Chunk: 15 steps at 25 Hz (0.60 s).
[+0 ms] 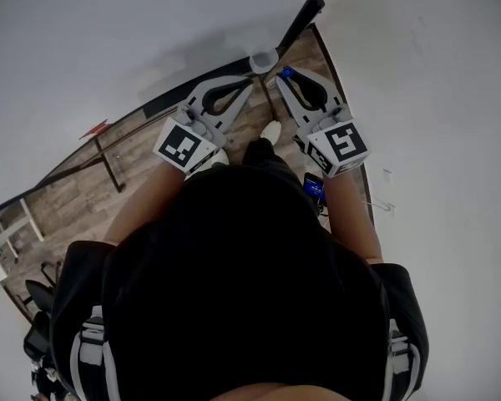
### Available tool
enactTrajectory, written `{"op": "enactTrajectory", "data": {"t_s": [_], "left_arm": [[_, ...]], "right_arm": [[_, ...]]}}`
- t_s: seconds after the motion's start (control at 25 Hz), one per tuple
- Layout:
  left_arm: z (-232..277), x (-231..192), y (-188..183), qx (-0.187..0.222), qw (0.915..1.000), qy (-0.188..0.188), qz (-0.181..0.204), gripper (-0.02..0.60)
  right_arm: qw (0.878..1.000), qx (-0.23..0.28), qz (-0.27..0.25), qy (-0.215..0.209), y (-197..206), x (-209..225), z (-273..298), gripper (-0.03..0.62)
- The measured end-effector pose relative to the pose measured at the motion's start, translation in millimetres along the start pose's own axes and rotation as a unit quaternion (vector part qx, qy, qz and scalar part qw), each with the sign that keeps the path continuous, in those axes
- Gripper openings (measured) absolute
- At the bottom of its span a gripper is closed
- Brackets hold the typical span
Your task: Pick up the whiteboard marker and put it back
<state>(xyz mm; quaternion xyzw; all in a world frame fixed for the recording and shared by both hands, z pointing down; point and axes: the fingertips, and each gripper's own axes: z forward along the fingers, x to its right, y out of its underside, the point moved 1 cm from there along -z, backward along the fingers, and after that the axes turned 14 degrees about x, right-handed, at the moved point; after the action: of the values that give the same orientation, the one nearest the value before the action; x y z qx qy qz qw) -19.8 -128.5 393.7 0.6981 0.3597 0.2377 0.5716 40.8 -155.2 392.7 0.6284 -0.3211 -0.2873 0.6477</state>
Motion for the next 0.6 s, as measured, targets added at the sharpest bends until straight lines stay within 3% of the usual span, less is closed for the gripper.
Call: {"op": "enactTrajectory", "data": {"t_s": [0.6], "left_arm": [[21.2, -31.0, 21.8, -0.003, 0.9967, -0.076, 0.027, 0.004]], "right_arm": [[0.997, -0.022, -0.021, -0.069, 26.8, 48.3, 51.6, 0.064]]}}
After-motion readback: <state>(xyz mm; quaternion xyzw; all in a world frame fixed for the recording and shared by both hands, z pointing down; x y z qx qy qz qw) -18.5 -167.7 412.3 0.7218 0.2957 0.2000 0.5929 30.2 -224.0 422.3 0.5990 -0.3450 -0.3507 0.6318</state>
